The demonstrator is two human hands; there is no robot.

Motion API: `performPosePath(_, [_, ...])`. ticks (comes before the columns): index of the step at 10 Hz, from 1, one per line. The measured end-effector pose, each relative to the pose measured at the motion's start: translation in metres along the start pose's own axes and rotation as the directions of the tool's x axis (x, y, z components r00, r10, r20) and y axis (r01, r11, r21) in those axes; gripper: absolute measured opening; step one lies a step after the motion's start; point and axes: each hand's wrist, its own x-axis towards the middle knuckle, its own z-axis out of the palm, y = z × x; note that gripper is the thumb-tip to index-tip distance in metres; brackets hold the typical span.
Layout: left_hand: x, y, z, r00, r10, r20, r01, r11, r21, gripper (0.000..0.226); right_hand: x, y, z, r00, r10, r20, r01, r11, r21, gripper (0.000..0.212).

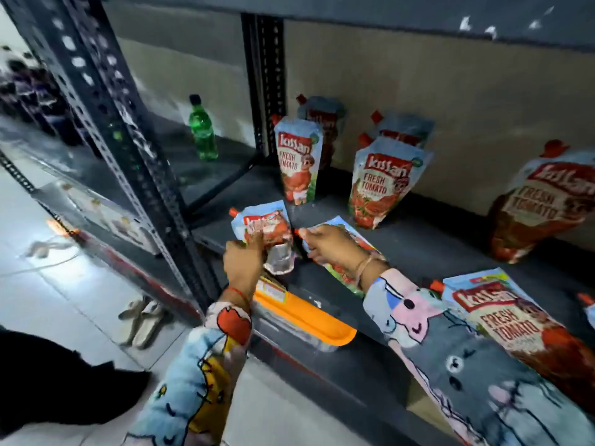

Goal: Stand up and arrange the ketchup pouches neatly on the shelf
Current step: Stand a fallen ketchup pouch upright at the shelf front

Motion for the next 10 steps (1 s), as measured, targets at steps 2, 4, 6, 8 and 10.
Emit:
performPosePath(2, [0.028,0.002,-0.010,0.939,-0.176,0.295,0.226,0.964,-0.141,0.013,0.018,-0.013,0.021,0.987,0.159,0.013,-0.160,0.987,0.036,0.023])
performPosePath(4, [0.035,0.005,-0.017,0.902,-0.080,0.423,0.124,0.989,-0.078,0.009,0.024,-0.012,0.018,0.970,0.237,0.058,-0.242,0.901,0.359,0.036])
performPosePath(6, [0.045,0.005,-0.008,0.845,0.292,0.449,-0.203,0.950,-0.235,0.044,0.021,0.004,0.029,0.965,-0.073,-0.254,0.110,0.985,0.135,0.053])
performPosePath(8, [0.061,-0.017,0.002,0.758,0.321,0.567,-0.211,0.944,-0.253,0.050,0.006,0.029,0.051,0.842,-0.263,-0.471,0.229,0.965,-0.130,0.054])
performPosePath(10, [0.051,-0.014,-0.006,0.799,0.245,0.549,-0.173,0.968,-0.181,0.043,-0.011,0.017,0.044,0.901,-0.190,-0.390,0.184,0.981,-0.053,0.061])
